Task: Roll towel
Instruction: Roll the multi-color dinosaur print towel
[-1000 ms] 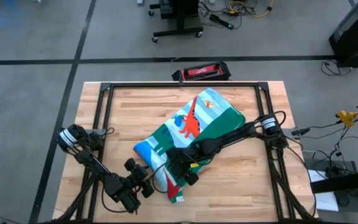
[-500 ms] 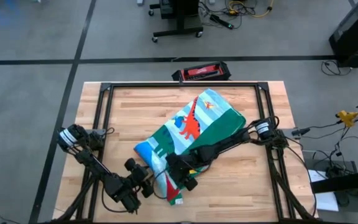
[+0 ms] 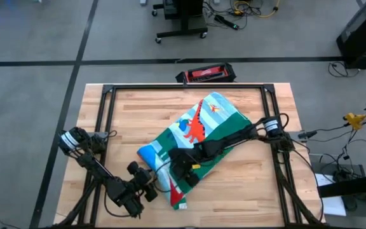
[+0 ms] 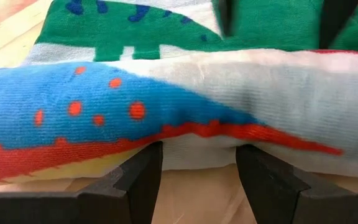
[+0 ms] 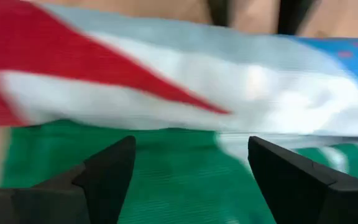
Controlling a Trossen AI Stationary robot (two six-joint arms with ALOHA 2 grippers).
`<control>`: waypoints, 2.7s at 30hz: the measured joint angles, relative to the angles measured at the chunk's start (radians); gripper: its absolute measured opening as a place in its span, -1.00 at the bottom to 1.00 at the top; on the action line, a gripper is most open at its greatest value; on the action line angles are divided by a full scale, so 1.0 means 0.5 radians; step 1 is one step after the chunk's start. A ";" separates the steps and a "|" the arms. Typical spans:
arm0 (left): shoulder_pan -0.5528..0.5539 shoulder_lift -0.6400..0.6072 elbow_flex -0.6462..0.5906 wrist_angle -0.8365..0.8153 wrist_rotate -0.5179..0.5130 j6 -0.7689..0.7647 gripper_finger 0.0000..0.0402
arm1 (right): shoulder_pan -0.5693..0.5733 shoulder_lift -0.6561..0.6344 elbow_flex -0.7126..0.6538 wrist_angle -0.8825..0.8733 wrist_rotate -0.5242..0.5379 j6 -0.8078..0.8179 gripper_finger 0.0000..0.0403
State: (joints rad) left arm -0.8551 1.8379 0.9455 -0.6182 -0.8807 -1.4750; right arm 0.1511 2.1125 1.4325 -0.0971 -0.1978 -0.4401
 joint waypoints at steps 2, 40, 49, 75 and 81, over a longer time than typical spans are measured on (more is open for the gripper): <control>0.000 0.000 0.000 0.001 0.000 0.000 -0.05 | -0.042 0.021 0.000 0.085 -0.066 -0.009 0.51; 0.119 -0.024 -0.018 -0.042 -0.107 0.175 -0.05 | -0.065 -0.078 0.196 -0.640 -0.182 -0.047 0.43; 0.119 -0.039 -0.019 -0.068 -0.104 0.174 -0.05 | 0.250 -0.094 0.164 -0.651 -0.033 0.277 0.20; 0.119 -0.041 0.049 -0.022 -0.034 0.262 -0.05 | 0.238 0.091 0.058 -0.176 0.119 0.248 -0.98; 0.125 -0.041 0.049 -0.022 -0.052 0.269 -0.05 | 0.192 0.151 0.058 -0.010 0.050 0.216 -1.00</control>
State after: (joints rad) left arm -0.7927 1.8175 0.9699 -0.6290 -0.9065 -1.3406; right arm 0.2470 2.1883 1.4616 -0.1020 -0.1726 -0.3323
